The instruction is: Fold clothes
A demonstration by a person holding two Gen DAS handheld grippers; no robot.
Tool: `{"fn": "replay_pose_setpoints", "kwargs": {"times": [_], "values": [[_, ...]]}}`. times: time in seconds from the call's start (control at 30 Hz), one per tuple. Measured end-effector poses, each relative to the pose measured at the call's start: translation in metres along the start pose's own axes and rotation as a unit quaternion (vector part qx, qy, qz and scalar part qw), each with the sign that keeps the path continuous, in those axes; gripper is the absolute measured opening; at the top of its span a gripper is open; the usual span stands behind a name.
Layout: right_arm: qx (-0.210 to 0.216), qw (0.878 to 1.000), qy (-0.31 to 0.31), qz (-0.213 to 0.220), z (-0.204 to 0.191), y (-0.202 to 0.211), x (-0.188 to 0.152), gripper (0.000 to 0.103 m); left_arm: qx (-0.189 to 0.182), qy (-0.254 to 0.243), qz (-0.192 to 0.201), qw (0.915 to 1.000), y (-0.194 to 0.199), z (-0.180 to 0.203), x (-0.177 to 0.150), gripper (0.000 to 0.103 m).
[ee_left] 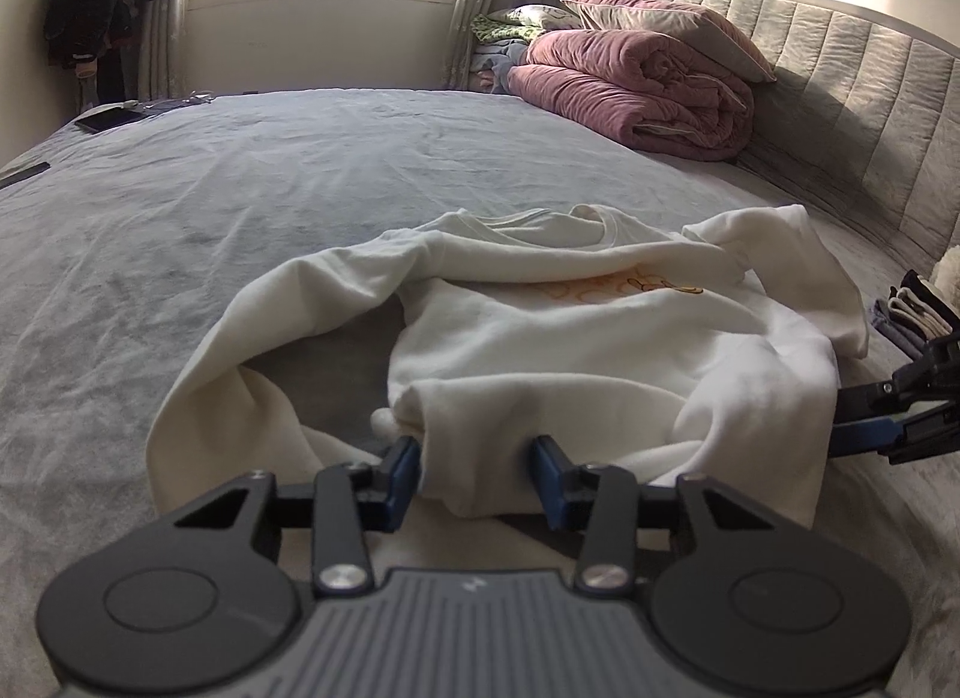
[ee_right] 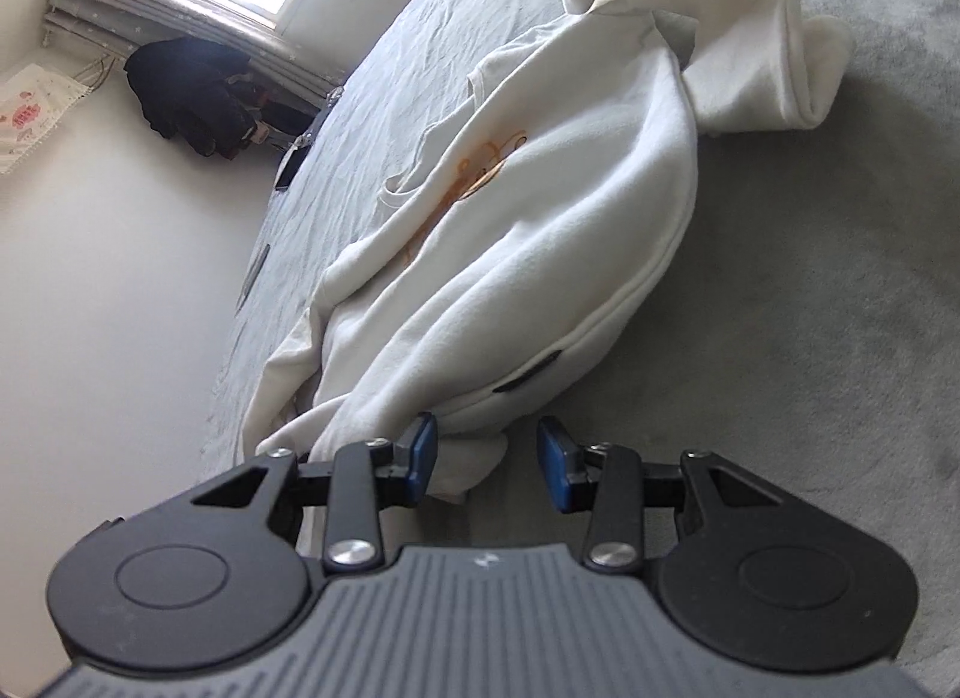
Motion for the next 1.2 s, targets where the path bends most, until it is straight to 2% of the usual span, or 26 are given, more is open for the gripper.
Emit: {"fn": "replay_pose_setpoints", "kwargs": {"times": [0.1, 0.23, 0.27, 0.33, 0.47, 0.6, 0.7, 0.9, 1.07, 1.17, 1.2], "values": [[-0.003, 1.0, 0.025, -0.005, -0.007, 0.0, -0.003, 0.042, -0.002, 0.007, -0.005, 1.0, -0.001, -0.002, 0.0, 0.025], [-0.039, 0.998, 0.057, -0.016, -0.007, -0.011, -0.011, 0.04, -0.019, 0.031, -0.007, 0.9993, 0.002, -0.005, 0.001, 0.018], [-0.05, 0.997, 0.065, -0.016, -0.006, -0.014, -0.013, 0.029, -0.028, 0.043, -0.008, 0.9987, 0.003, -0.007, 0.001, 0.017], [-0.051, 0.994, 0.093, -0.006, -0.015, -0.01, -0.013, 0.014, -0.047, 0.065, -0.01, 0.9967, 0.006, -0.01, 0.002, 0.016], [-0.006, 0.99, 0.131, 0.046, -0.039, 0.025, 0.0, 0.012, -0.084, 0.11, -0.013, 0.9903, 0.013, -0.016, 0.004, 0.015], [0.025, 0.989, 0.119, 0.084, -0.044, 0.06, 0.012, 0.012, -0.12, 0.155, -0.016, 0.9804, 0.02, -0.023, 0.006, 0.015], [0.027, 0.99, 0.092, 0.108, -0.033, 0.081, 0.02, 0.011, -0.143, 0.181, -0.025, 0.9727, 0.022, -0.022, 0.004, 0.014], [0.018, 0.987, 0.056, 0.147, -0.017, 0.101, 0.013, 0.011, -0.164, 0.201, -0.016, 0.9656, 0.036, -0.014, 0.004, 0.014], [0.012, 0.985, 0.033, 0.17, -0.006, 0.117, 0.004, 0.01, -0.164, 0.216, 0.0, 0.9625, 0.057, -0.007, -0.004, 0.012], [0.027, 0.98, 0.02, 0.199, -0.003, 0.138, 0.006, 0.01, -0.174, 0.239, 0.012, 0.9552, 0.071, -0.006, -0.01, 0.007], [0.034, 0.978, 0.018, 0.206, -0.003, 0.145, 0.007, 0.01, -0.181, 0.248, 0.017, 0.9516, 0.076, -0.005, -0.012, 0.002]]}}
Point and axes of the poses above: each gripper's, at about its wrist camera, not at the fingertips, and y roughly against the way its jaws point, z to its right, x to its top, the point moved 9 cm from there along -y, roughly the way its jaws point, and after that the axes turned 10 degrees about -z, right-handed, at the moved point
